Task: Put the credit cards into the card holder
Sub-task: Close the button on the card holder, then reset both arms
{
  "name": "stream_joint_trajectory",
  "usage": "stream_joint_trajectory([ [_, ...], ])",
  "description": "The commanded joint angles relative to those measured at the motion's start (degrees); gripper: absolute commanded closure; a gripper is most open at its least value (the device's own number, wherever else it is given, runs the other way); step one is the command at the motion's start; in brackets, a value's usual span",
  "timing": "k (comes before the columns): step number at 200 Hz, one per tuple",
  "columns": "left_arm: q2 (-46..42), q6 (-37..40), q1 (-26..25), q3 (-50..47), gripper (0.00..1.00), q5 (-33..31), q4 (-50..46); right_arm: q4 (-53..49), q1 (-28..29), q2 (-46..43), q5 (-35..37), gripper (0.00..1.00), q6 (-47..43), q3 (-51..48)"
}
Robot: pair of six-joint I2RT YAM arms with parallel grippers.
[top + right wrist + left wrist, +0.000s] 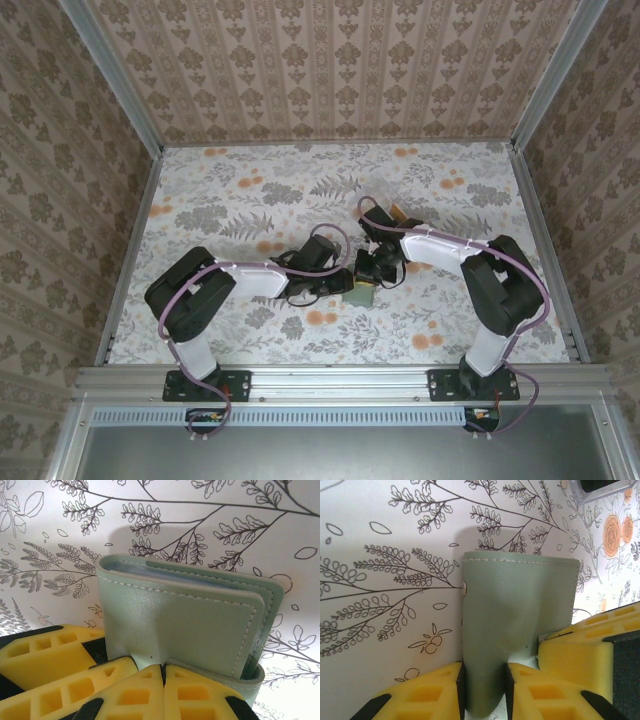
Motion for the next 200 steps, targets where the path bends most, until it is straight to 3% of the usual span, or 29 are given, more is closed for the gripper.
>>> stream_joint_trajectory([
  [1, 0.0, 0.1, -0.7, -0.6, 0.7, 0.4, 1.5, -0.2, 1.7, 2.8, 2.8, 0.99, -0.8, -4.6],
  [15, -2.5, 0.1, -1.0, -1.8, 0.63, -1.3, 1.4, -0.2, 1.7, -4.1, 3.5, 0.9, -1.8, -4.4],
  [31, -6.5, 1.0, -0.9, -3.1, 0.53, -4.6, -0.7, -0.6, 0.9, -14.3, 8.2, 0.62, -3.1, -4.5],
  [45, -11.4, 3.1, -0.7, -3.6, 0.44, -9.0, -4.4, -2.5, -0.4, -24.1, 16.9, 0.39, -4.8, -5.5],
  [58, -16.4, 6.3, -0.6, -3.5, 0.34, -15.0, -9.9, -6.5, -2.0, -31.3, 30.7, 0.24, -6.0, -6.7],
  [77, -24.3, 12.5, 0.7, -2.9, 0.23, -26.9, -20.0, -6.3, -4.6, -39.5, 48.7, 0.1, -9.6, -12.0],
  [91, -29.6, 16.9, 4.2, -3.1, 0.08, -33.8, -25.3, 3.5, -6.4, -43.5, 56.6, 0.1, -17.8, -19.1],
  [114, -37.0, 23.9, 13.2, -5.6, 0.0, -44.5, -28.6, 27.0, -9.8, -44.4, 56.6, 0.01, -32.8, -30.3],
  [128, -40.1, 28.2, 18.7, -7.6, 0.0, -51.1, -27.7, 34.0, -13.4, -41.1, 54.4, 0.01, -35.8, -31.6],
  [141, -42.3, 32.6, 23.9, -9.0, 0.0, -52.8, -26.3, 42.1, -17.3, -36.8, 51.2, 0.0, -36.1, -33.0],
  [152, -44.0, 36.6, 29.0, -10.8, 0.0, -51.9, -22.9, 47.6, -21.1, -32.5, 44.2, 0.01, -36.3, -34.1],
  [162, -44.8, 41.0, 31.9, -13.8, 0.0, -50.6, -16.8, 53.8, -22.1, -28.8, 43.0, 0.01, -38.4, -35.3],
  [173, -44.7, 45.7, 34.0, -18.6, 0.0, -50.1, -7.4, 54.7, -23.3, -27.2, 40.5, 0.01, -39.4, -34.4],
  [183, -43.6, 49.5, 35.7, -22.6, 0.0, -48.1, 1.7, 62.6, -24.5, -26.5, 36.1, 0.0, -41.6, -36.5],
  [200, -39.8, 50.2, 39.1, -26.6, 0.0, -42.9, 12.7, 70.9, -27.7, -24.4, 32.7, 0.0, -41.3, -38.1],
])
